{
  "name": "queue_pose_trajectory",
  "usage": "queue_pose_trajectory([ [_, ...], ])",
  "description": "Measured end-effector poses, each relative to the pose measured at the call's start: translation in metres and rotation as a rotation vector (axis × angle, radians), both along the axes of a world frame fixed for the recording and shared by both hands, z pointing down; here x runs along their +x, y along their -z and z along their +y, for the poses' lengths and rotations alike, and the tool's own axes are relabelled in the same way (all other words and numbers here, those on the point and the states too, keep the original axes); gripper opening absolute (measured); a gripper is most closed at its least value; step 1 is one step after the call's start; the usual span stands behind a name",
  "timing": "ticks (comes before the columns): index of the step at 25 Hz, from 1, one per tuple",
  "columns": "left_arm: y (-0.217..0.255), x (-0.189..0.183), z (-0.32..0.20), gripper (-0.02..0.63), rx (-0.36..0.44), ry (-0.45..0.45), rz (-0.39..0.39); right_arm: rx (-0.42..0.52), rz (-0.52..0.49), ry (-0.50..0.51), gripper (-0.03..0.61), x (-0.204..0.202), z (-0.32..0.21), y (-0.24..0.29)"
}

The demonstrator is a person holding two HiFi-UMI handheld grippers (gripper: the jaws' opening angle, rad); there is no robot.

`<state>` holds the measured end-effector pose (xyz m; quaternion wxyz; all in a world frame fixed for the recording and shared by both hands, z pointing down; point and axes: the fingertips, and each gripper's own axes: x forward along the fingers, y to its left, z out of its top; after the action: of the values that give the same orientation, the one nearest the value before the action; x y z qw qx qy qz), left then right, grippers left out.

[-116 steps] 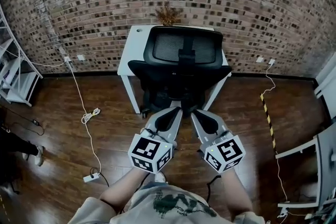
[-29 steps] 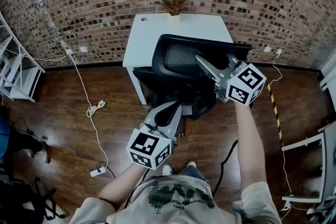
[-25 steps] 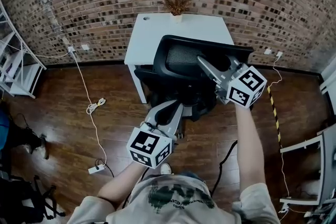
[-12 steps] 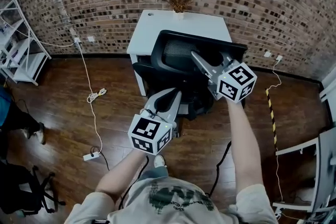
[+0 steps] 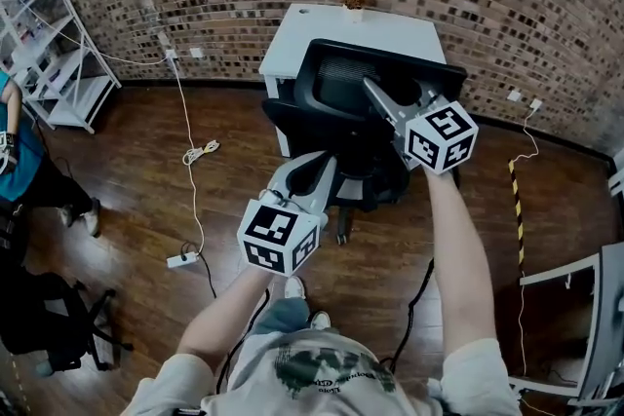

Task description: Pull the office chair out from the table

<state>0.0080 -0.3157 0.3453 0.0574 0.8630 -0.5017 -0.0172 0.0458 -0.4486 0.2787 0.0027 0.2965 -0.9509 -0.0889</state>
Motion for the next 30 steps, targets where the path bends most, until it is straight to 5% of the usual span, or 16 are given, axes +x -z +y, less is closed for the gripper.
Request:
queue_pose_trajectory([
  [30,-0.011,-0.090,0.191,0.014,-0.003,-0.028,0.034,-0.039,-0.017,-0.060,0.114,-0.087,0.176,-0.003],
])
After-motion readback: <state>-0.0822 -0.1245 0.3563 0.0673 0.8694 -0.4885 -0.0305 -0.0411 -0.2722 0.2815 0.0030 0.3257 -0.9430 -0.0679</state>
